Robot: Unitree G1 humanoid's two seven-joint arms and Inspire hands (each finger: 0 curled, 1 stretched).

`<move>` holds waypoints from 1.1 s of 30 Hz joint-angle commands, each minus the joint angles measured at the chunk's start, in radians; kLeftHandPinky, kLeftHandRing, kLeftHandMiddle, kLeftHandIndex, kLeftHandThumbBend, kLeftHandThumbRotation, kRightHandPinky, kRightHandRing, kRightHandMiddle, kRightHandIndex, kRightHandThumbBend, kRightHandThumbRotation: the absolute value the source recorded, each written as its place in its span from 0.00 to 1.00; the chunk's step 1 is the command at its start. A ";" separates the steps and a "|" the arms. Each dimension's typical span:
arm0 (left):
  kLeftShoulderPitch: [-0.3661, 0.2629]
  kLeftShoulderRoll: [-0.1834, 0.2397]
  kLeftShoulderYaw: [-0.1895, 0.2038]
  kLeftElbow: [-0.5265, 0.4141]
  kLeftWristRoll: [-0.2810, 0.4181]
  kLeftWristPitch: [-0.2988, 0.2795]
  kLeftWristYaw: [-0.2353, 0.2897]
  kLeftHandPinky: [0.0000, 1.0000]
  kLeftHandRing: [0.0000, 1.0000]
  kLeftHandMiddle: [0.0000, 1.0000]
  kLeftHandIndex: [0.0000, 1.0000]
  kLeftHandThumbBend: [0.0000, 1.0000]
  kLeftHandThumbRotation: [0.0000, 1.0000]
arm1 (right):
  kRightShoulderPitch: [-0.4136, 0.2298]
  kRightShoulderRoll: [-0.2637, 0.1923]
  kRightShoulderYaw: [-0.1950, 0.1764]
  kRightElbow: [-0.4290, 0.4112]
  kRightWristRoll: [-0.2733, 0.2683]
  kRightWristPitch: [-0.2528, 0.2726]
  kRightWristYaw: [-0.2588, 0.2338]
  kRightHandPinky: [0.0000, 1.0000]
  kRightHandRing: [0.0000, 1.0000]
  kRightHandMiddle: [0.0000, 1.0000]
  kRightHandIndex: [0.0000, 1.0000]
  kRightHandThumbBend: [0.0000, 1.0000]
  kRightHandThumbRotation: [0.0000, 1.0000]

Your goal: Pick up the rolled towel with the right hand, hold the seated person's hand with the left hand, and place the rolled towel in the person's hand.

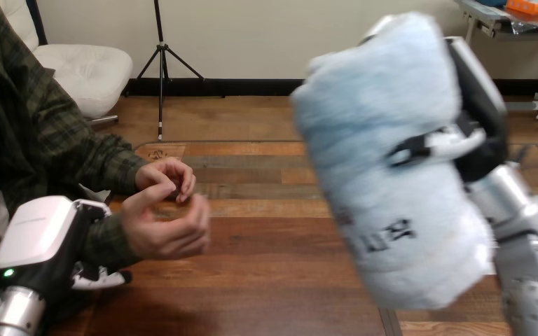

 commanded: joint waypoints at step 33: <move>0.000 -0.065 0.004 -0.227 0.005 0.049 -0.093 0.33 0.34 0.38 0.39 0.88 0.00 | -0.148 0.203 0.133 0.140 -0.077 -0.158 0.087 0.07 0.13 0.21 0.19 0.72 0.00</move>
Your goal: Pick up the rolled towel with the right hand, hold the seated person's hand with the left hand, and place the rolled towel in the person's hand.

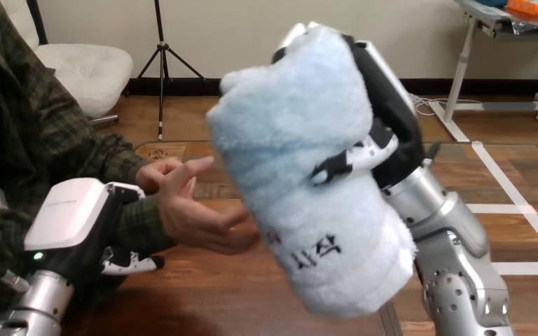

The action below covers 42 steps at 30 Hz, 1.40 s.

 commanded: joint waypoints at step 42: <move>-0.012 -0.117 -0.023 -0.292 0.005 0.063 -0.193 0.30 0.32 0.37 0.39 0.90 0.00 | -0.070 0.083 0.049 0.108 -0.023 -0.185 0.177 0.07 0.12 0.20 0.18 0.72 0.00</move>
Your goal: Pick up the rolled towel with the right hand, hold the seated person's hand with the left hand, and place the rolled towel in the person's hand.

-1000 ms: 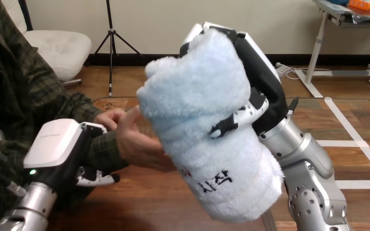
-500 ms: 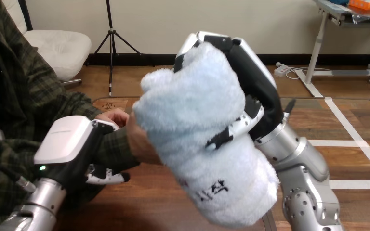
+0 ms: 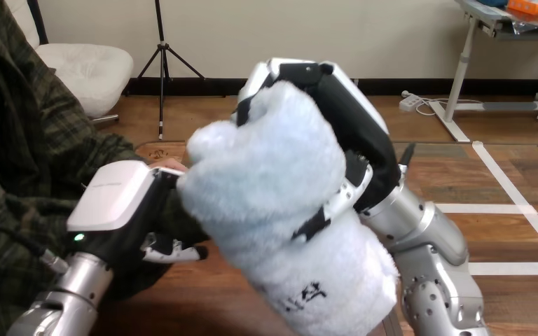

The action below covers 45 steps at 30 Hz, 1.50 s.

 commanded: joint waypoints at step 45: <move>0.106 -0.076 -0.009 -0.273 0.006 -0.007 -0.114 0.28 0.30 0.35 0.37 0.93 0.00 | -0.144 0.005 -0.038 0.108 0.021 -0.177 0.098 0.08 0.13 0.19 0.18 0.67 0.00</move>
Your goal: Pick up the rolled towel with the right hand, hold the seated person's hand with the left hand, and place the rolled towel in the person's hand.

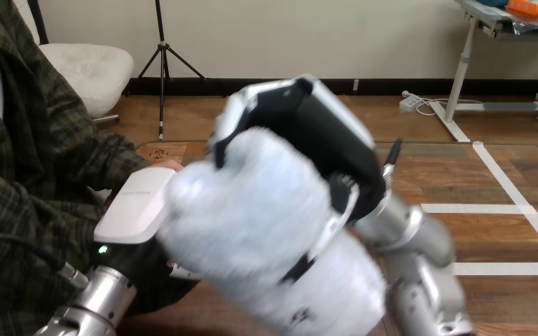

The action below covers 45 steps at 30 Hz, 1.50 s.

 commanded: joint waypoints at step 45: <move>0.012 0.009 0.021 -0.001 0.005 -0.060 -0.008 0.30 0.33 0.37 0.38 0.93 0.00 | -0.283 -0.158 -0.222 0.331 0.016 0.037 -0.053 0.06 0.12 0.20 0.21 0.71 0.00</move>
